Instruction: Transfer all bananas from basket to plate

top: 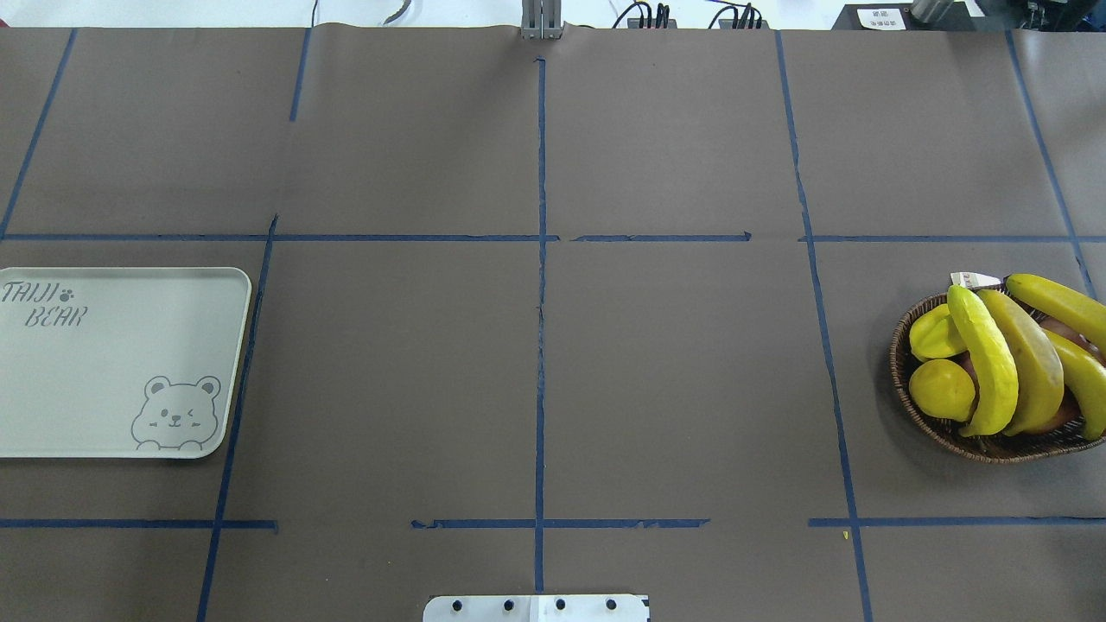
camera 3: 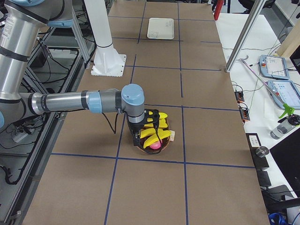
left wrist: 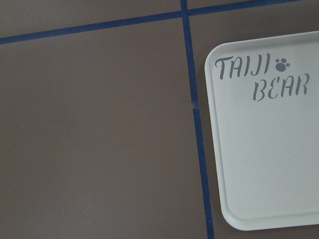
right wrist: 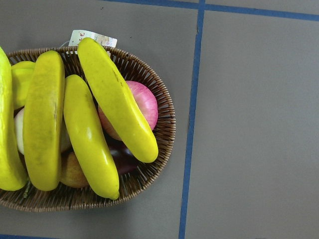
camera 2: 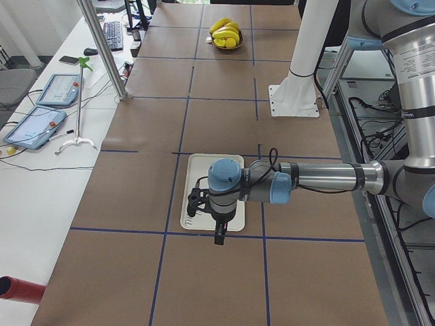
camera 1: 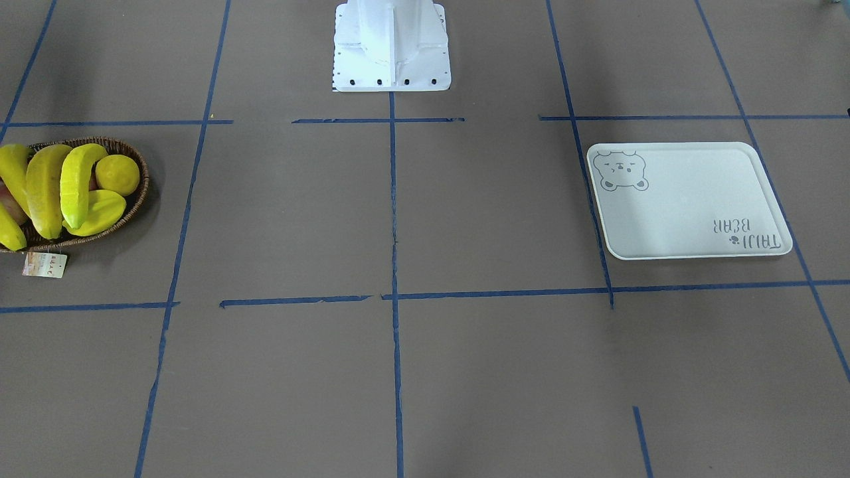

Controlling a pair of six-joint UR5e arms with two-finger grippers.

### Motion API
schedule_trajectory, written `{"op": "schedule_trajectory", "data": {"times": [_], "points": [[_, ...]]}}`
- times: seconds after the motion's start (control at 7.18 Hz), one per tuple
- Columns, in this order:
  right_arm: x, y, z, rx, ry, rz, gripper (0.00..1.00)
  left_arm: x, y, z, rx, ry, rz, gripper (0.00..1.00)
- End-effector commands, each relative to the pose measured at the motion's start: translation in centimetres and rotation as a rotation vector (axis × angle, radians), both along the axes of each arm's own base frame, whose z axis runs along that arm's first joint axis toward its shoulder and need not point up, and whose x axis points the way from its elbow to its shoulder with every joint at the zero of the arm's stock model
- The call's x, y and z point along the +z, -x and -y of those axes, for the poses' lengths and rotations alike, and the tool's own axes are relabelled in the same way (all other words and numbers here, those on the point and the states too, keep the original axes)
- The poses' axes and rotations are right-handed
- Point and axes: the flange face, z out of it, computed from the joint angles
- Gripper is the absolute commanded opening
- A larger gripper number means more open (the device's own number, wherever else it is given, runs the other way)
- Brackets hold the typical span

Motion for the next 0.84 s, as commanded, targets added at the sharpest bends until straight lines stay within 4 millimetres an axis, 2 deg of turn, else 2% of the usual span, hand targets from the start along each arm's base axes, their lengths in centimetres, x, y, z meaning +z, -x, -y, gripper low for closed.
{"op": "schedule_trajectory", "data": {"times": [0.0, 0.28, 0.42, 0.7], "points": [[0.0, 0.0, 0.0, 0.000, 0.000, 0.000, 0.99, -0.1, 0.0, 0.0, 0.000, -0.001, 0.000, 1.00], [-0.2, 0.2, 0.3, -0.029, -0.062, 0.002, 0.99, 0.0, 0.0, 0.0, 0.000, 0.001, 0.000, 1.00], [-0.1, 1.6, 0.8, -0.089, -0.127, 0.005, 0.99, 0.3, 0.0, 0.0, 0.000, 0.004, 0.000, 1.00], [2.4, 2.9, 1.7, -0.182, -0.256, 0.012, 1.00, 0.7, 0.0, 0.0, 0.000, 0.013, 0.000, 1.00]]}}
